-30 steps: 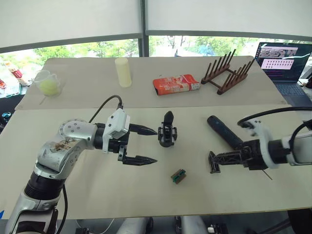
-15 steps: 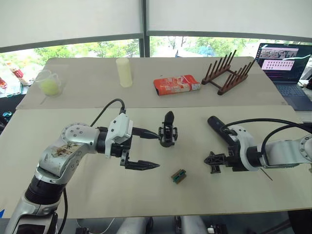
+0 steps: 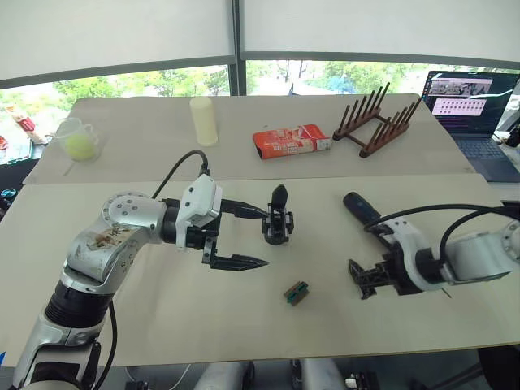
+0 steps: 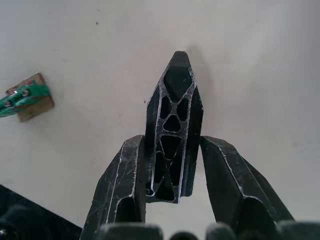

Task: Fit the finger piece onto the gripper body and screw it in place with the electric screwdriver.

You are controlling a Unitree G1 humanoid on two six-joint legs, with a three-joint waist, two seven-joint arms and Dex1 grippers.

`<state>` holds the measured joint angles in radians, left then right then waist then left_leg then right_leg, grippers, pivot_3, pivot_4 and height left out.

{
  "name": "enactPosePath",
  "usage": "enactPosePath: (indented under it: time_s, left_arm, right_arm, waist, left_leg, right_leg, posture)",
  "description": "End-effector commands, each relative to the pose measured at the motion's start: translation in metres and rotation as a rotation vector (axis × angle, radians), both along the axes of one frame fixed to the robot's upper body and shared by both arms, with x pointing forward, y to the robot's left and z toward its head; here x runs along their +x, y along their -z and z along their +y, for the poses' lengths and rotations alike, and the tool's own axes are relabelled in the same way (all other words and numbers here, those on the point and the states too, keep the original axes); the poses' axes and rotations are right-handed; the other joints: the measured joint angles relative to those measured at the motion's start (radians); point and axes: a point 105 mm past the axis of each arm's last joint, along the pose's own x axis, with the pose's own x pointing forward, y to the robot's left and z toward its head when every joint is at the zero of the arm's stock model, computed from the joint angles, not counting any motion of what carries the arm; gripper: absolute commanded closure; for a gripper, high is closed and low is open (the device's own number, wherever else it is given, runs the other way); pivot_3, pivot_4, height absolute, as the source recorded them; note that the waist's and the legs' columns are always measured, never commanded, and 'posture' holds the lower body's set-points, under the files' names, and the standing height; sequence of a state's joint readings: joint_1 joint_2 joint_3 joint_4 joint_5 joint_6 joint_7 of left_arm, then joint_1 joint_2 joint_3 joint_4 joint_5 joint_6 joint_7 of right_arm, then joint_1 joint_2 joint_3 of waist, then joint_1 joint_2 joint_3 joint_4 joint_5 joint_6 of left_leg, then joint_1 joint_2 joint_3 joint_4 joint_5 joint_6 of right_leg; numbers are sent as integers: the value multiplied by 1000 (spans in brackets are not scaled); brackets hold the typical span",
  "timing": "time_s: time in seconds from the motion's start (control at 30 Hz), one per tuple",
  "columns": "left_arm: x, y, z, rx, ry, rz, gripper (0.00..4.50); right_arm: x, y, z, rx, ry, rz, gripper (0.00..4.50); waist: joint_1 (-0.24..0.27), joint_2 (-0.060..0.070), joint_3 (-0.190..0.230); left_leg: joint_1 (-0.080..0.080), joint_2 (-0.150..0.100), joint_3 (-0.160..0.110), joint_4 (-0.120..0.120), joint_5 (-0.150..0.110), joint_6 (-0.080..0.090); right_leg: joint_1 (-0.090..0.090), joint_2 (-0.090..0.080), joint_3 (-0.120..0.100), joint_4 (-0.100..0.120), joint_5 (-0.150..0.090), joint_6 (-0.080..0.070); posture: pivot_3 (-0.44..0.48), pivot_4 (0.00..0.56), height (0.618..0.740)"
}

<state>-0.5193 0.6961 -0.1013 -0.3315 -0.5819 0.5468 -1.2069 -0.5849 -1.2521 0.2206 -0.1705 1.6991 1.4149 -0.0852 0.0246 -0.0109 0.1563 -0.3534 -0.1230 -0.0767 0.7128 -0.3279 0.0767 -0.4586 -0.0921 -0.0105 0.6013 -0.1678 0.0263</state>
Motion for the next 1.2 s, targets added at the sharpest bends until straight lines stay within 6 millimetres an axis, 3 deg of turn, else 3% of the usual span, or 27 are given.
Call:
enactPosePath:
  time_s: [0.03, 0.17, 0.27, 0.4, 0.67, 1.03, 1.2]
  left_arm:
    - [8, -15, 0, -84, -57, 29, 0]
    - [23, -29, -9, -241, -180, 155, 0]
    - [28, -37, -15, -317, -221, 228, 0]
    - [48, -49, -23, -513, -348, 424, 0]
    - [57, -54, -35, -589, -417, 493, 0]
    - [59, -65, -41, -684, -389, 532, 0]
    - [61, -62, -44, -684, -389, 558, 2105]
  right_arm:
    - [15, -45, 10, 61, -151, -224, 3232]
    - [45, -94, 24, 94, -274, -599, 3232]
    - [51, -105, 34, 64, -354, -755, 3232]
    - [54, -125, 61, 12, -473, -1069, 3232]
    - [51, -123, 91, 10, -509, -1244, 3232]
    - [46, -114, 98, 37, -521, -1259, 3232]
    - [44, -115, 101, 40, -522, -1281, 3232]
  waist:
    - [-1, 0, 0]
    - [-8, 0, 0]
    - [-7, 0, 0]
    - [-7, 0, 0]
    - [-8, 0, 0]
    - [-10, 0, 0]
    - [-12, 0, 0]
  left_leg:
    - [0, 0, 0, 0, 0, 0]
    - [0, 0, 0, 0, 0, 0]
    - [0, 0, 0, 1, 0, 0]
    - [0, -1, 0, 2, 0, 0]
    - [1, -2, 0, 3, 3, -5]
    - [1, -2, -1, 3, 4, -7]
    - [1, -2, -1, 3, 4, -7]
  right_leg:
    - [0, 0, 0, 0, 0, 0]
    - [-1, 1, 0, 1, 0, 1]
    - [0, 0, 0, 1, 1, 3]
    - [-2, 0, 0, 3, 1, 3]
    - [-3, 0, 0, 9, 2, 2]
    - [-3, 0, 0, 9, 3, 1]
    - [-2, 0, 1, 9, 3, 1]
  posture:
    - [0, 150, 740]
    - [0, 150, 740]
    - [0, 150, 740]
    - [0, 150, 740]
    - [0, 150, 740]
    - [0, 150, 740]
    - [0, 150, 740]
